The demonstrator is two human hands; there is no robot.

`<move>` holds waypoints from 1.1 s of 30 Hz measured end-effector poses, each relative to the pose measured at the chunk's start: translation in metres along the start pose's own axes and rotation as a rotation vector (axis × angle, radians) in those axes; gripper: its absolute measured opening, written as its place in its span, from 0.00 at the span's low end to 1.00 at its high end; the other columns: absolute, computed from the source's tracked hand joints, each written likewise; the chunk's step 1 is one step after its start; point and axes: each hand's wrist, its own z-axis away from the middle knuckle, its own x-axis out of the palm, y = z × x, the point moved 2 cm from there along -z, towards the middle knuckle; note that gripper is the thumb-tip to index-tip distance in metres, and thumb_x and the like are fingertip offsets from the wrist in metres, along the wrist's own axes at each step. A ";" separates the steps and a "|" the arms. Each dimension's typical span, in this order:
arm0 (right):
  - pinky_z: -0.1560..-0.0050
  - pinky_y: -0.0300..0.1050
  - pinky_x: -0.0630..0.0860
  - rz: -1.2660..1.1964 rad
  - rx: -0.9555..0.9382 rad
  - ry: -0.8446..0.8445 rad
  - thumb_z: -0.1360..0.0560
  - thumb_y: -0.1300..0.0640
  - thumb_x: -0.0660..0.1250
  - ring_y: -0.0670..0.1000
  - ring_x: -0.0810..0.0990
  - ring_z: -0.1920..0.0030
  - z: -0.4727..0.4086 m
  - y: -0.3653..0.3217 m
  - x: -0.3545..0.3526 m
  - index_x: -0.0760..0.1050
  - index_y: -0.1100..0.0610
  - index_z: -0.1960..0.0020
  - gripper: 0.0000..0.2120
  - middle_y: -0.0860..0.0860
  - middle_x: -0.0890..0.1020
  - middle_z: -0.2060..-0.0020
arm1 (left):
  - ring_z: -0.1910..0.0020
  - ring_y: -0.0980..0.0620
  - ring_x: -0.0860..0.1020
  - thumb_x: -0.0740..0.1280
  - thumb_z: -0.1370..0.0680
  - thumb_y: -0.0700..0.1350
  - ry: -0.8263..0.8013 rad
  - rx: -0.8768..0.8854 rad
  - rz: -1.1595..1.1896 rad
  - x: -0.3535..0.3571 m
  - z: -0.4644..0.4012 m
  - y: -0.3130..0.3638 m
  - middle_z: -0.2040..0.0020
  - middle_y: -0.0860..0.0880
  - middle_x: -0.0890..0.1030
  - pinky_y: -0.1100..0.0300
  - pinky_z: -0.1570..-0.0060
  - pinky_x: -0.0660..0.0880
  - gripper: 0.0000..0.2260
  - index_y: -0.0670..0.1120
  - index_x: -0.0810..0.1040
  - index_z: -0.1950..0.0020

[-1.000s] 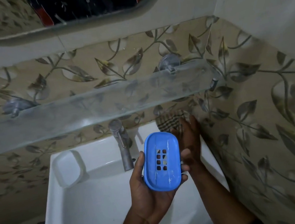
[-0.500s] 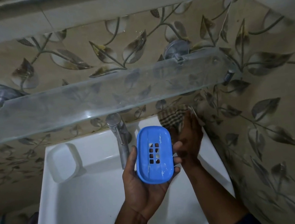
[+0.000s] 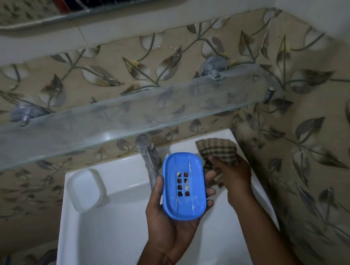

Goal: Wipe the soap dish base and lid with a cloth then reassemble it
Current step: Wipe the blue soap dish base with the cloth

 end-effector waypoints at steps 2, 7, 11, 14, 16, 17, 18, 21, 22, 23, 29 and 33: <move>0.61 0.45 0.78 -0.112 0.058 -0.057 0.33 0.53 0.78 0.56 0.86 0.57 0.028 -0.008 -0.008 0.83 0.57 0.50 0.15 0.55 0.87 0.57 | 0.46 0.37 0.80 0.56 0.22 0.61 -0.011 0.007 -0.009 0.004 0.013 0.004 0.33 0.34 0.77 0.46 0.44 0.78 0.31 0.39 0.77 0.31; 0.66 0.44 0.78 -0.344 0.100 -0.172 0.26 0.56 0.69 0.56 0.84 0.60 0.109 -0.039 -0.019 0.79 0.63 0.42 0.16 0.63 0.84 0.49 | 0.32 0.33 0.70 0.58 0.24 0.56 -0.027 0.055 0.049 0.005 0.053 0.023 0.29 0.35 0.74 0.35 0.30 0.67 0.30 0.39 0.74 0.29; 0.52 0.48 0.80 -0.199 -0.268 -0.119 0.25 0.59 0.71 0.49 0.85 0.53 0.191 -0.084 -0.019 0.79 0.48 0.47 0.09 0.46 0.86 0.53 | 0.36 0.34 0.73 0.59 0.26 0.55 -0.032 0.122 0.004 0.005 0.092 0.042 0.32 0.34 0.76 0.35 0.25 0.59 0.29 0.38 0.78 0.33; 0.58 0.35 0.78 0.154 -0.710 -0.069 0.30 0.58 0.76 0.39 0.82 0.60 0.256 -0.114 -0.010 0.76 0.40 0.51 0.16 0.39 0.84 0.59 | 0.48 0.37 0.79 0.61 0.24 0.59 0.003 0.171 -0.054 0.012 0.124 0.053 0.41 0.35 0.81 0.40 0.36 0.71 0.28 0.38 0.82 0.38; 0.50 0.34 0.72 0.495 -0.988 -0.140 0.31 0.56 0.73 0.38 0.77 0.53 0.285 -0.117 0.007 0.77 0.45 0.44 0.17 0.39 0.83 0.54 | 0.48 0.39 0.81 0.60 0.22 0.61 0.038 0.191 -0.078 0.016 0.143 0.058 0.41 0.37 0.82 0.45 0.42 0.76 0.28 0.40 0.82 0.37; 0.45 0.35 0.69 0.689 -1.090 -0.200 0.31 0.56 0.69 0.39 0.76 0.50 0.295 -0.114 0.018 0.76 0.47 0.40 0.20 0.40 0.83 0.50 | 0.47 0.40 0.82 0.59 0.21 0.62 0.048 0.193 -0.085 0.017 0.151 0.060 0.40 0.38 0.82 0.47 0.44 0.78 0.29 0.40 0.81 0.36; 0.39 0.37 0.65 0.862 -1.125 -0.269 0.32 0.57 0.67 0.40 0.76 0.47 0.302 -0.107 0.028 0.75 0.49 0.38 0.23 0.42 0.82 0.48 | 0.45 0.40 0.83 0.58 0.21 0.62 0.053 0.193 -0.091 0.017 0.159 0.063 0.39 0.38 0.82 0.48 0.44 0.79 0.29 0.40 0.81 0.36; 0.33 0.45 0.62 1.097 -1.093 -0.339 0.34 0.56 0.64 0.44 0.79 0.41 0.320 -0.094 0.044 0.71 0.51 0.32 0.30 0.45 0.81 0.41 | 0.41 0.39 0.81 0.58 0.21 0.62 0.069 0.224 -0.101 0.016 0.182 0.074 0.38 0.37 0.82 0.47 0.36 0.74 0.29 0.40 0.80 0.34; 0.35 0.45 0.63 1.114 -1.095 -0.323 0.36 0.56 0.65 0.45 0.81 0.44 0.328 -0.094 0.045 0.71 0.52 0.32 0.31 0.46 0.83 0.42 | 0.41 0.39 0.81 0.58 0.20 0.61 0.082 0.241 -0.105 0.014 0.187 0.077 0.38 0.37 0.82 0.46 0.35 0.74 0.29 0.40 0.80 0.34; 0.38 0.45 0.63 1.118 -1.108 -0.304 0.39 0.57 0.66 0.45 0.83 0.48 0.337 -0.095 0.045 0.73 0.53 0.34 0.32 0.46 0.84 0.46 | 0.42 0.38 0.81 0.58 0.21 0.61 0.095 0.256 -0.109 0.012 0.193 0.081 0.38 0.36 0.82 0.45 0.35 0.73 0.29 0.39 0.80 0.34; 0.45 0.48 0.60 1.056 -1.207 -0.251 0.44 0.60 0.65 0.42 0.73 0.45 0.376 -0.105 0.039 0.73 0.51 0.40 0.32 0.42 0.83 0.56 | 0.41 0.38 0.80 0.60 0.24 0.64 0.075 0.289 -0.111 0.012 0.208 0.093 0.37 0.36 0.81 0.44 0.34 0.72 0.33 0.38 0.79 0.34; 0.38 0.50 0.57 1.119 -1.154 -0.208 0.40 0.59 0.63 0.47 0.77 0.39 0.363 -0.125 0.045 0.68 0.50 0.39 0.29 0.46 0.83 0.49 | 0.41 0.39 0.82 0.57 0.20 0.60 0.068 0.353 -0.163 0.024 0.207 0.094 0.39 0.38 0.83 0.45 0.36 0.75 0.27 0.41 0.80 0.36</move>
